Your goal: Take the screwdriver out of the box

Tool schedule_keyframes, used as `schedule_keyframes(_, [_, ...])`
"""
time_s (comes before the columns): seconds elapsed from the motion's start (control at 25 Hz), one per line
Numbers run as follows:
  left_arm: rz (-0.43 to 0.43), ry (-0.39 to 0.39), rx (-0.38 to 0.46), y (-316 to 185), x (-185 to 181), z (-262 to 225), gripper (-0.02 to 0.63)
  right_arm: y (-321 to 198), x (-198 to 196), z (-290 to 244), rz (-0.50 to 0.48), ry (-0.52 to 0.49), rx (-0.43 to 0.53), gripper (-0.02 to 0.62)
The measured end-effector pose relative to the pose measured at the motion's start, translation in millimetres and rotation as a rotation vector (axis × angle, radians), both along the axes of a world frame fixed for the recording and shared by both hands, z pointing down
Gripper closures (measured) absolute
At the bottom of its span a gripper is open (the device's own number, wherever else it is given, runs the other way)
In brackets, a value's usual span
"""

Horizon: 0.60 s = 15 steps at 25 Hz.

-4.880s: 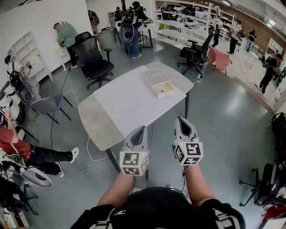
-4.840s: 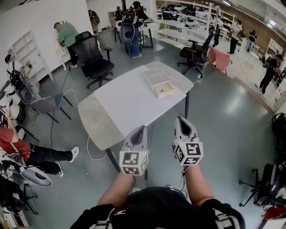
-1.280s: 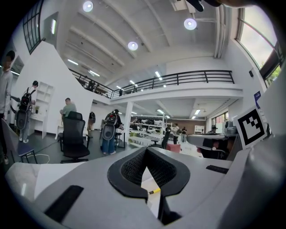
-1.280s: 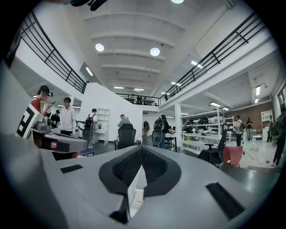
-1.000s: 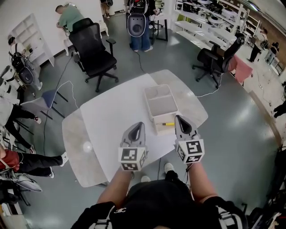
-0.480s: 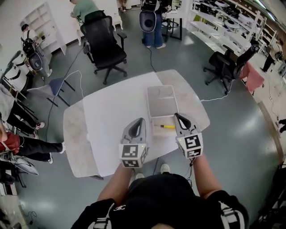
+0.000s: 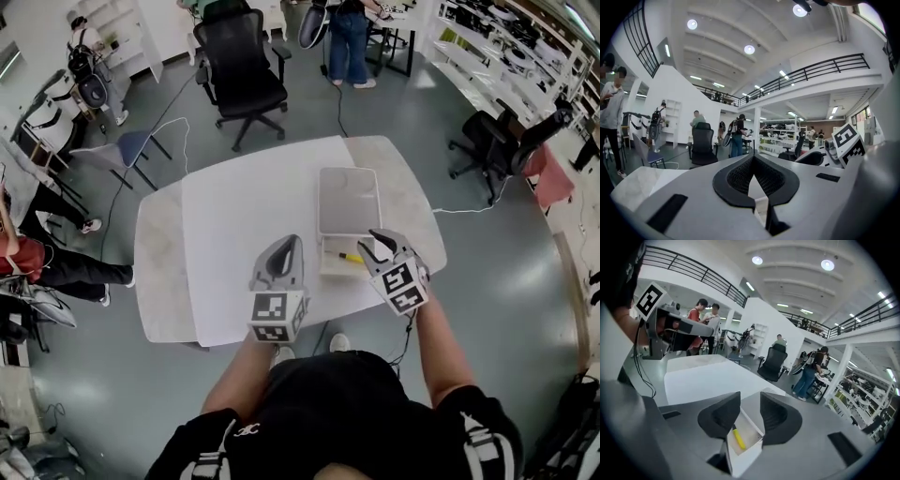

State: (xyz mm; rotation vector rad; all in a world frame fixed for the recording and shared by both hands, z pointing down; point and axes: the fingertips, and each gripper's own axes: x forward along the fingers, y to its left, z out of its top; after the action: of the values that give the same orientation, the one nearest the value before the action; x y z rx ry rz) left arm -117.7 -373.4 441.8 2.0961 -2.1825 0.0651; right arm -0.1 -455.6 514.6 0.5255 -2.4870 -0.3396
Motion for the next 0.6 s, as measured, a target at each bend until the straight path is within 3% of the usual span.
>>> schedule_keyframes(0.32, [-0.099, 0.003, -0.021, 10.7, -10.6, 6.6, 0.592, -0.1, -5.0, 58.2, -0.173, 0.221, -0.072, 0.488])
schedule_keyframes(0.6, [-0.171, 0.008, -0.051, 27.2, -28.2, 16.4, 0.592, -0.1, -15.4, 114.7, -0.263, 0.380, -0.144, 0.483])
